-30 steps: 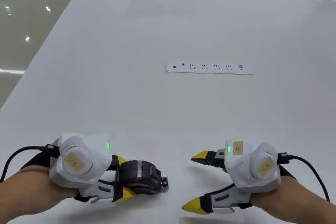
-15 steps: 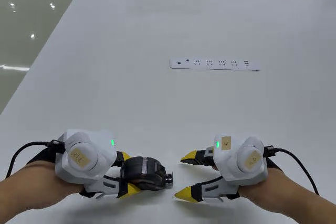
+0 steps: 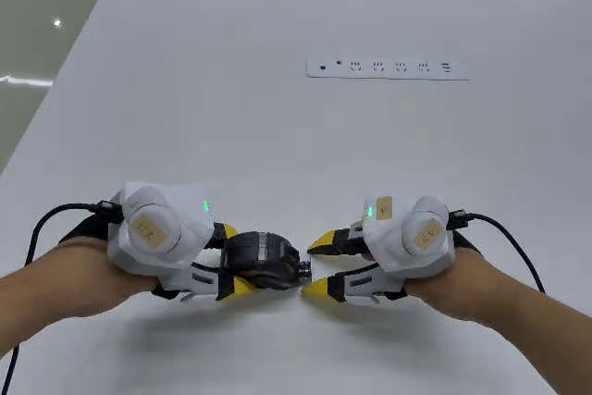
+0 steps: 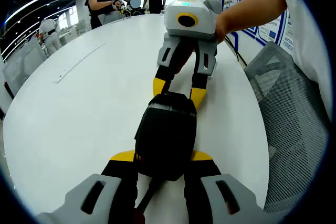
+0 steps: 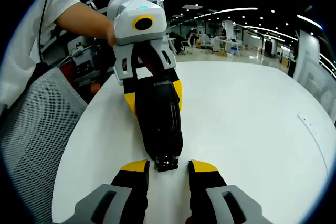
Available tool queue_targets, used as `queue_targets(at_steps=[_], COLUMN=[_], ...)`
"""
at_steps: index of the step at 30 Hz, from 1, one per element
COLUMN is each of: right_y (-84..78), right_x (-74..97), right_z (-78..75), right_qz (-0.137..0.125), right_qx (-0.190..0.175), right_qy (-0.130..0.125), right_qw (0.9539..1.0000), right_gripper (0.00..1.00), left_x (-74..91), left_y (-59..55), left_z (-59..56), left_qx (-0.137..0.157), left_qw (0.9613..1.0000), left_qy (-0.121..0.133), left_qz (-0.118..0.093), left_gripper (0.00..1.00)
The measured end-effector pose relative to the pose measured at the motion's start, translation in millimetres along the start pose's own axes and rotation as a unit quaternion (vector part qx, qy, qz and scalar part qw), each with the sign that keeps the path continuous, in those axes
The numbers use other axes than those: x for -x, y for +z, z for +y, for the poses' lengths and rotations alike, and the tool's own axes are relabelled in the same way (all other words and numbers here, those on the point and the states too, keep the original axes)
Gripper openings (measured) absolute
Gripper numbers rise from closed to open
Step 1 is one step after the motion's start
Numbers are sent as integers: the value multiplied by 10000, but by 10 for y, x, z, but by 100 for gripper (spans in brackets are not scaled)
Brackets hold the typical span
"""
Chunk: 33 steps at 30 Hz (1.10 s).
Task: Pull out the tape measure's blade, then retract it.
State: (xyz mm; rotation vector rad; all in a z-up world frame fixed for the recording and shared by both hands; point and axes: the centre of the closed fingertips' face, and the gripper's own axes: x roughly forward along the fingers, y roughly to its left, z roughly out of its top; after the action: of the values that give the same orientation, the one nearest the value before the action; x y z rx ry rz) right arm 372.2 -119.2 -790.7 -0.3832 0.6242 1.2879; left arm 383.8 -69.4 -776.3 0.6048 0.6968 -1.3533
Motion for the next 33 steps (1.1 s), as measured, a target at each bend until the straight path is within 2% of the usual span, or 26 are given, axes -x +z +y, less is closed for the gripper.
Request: queue_targets(at_steps=[4,11,33], right_y=[23,23,4], right_x=[-15,-43,-23], right_z=[-7,69,62], right_qz=[-49,-69,-21], right_qx=[76,312,457], right_qy=[25,177,333], right_qw=[10000,9993,9984], right_gripper=[25,18,14], left_x=[2,6,1], left_y=[1,2,4], left_z=[-2,-7,1], left_qx=[3,-6,-33], left_qw=[10000,10000,10000], left_qy=[-2,-8,-33], left_qz=[0,-11,-13], left_gripper=[29,29,28])
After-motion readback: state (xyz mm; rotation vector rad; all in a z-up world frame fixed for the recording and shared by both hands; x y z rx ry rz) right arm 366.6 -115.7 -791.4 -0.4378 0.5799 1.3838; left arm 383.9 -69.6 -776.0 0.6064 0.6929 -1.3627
